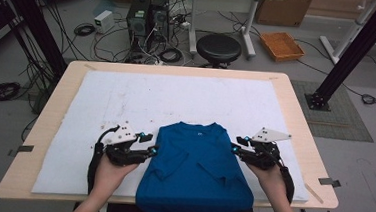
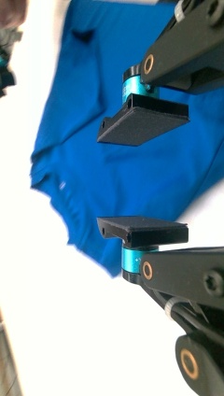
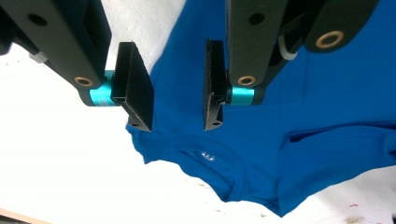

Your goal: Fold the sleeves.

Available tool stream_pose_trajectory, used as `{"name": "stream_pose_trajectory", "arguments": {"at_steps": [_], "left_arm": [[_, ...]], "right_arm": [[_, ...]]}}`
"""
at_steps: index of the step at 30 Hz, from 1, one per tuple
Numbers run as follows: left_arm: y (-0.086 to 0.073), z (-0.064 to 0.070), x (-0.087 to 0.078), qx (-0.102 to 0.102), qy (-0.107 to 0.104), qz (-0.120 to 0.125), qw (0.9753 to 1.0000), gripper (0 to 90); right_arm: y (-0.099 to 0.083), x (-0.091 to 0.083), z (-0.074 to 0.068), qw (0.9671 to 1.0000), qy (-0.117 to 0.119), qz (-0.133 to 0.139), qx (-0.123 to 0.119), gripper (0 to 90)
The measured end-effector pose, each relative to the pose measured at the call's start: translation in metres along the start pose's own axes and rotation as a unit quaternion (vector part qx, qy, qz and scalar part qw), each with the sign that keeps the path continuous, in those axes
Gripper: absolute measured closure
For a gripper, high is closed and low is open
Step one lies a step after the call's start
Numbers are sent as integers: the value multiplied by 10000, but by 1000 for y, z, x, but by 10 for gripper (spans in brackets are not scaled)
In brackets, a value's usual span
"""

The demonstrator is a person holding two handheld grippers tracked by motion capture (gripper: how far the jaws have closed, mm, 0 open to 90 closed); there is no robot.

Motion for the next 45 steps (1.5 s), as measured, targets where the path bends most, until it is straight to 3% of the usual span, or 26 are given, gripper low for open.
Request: {"name": "stream_pose_trajectory", "arguments": {"at_steps": [6, 10, 15, 22, 29, 45], "left_arm": [[7, -21, -3, 32, 73, 521, 9986, 493], [7, -29, -5, 20, 214, 684, 9974, 490], [6, -34, -7, 212, 387, 632, 9970, 490], [0, -38, -13, 72, 461, 623, 9970, 459], [-6, -48, -23, -205, 615, 698, 9954, 408], [-7, -48, -26, -204, 646, 623, 9958, 407]], "right_arm": [[-2, -1, 6, 10000, -49, 4, 78, 633], [-2, -3, 10, 9999, -96, 42, 109, 625], [-2, -4, 16, 9996, -152, 53, 216, 606], [-4, -3, 24, 9991, -219, 69, 354, 558], [-3, -2, 30, 9985, -259, 126, 470, 505], [-2, -4, 31, 9979, -304, 168, 542, 469]]}}
Point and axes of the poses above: each handheld gripper's, and its own axes: x roughly forward along the jaws, y roughly out of its top, z roughly to its right, the point moved 3 cm from there along x, roughly forward along the jaws, and after that the axes turned 6 degrees about -x, right-handed, at the moved point
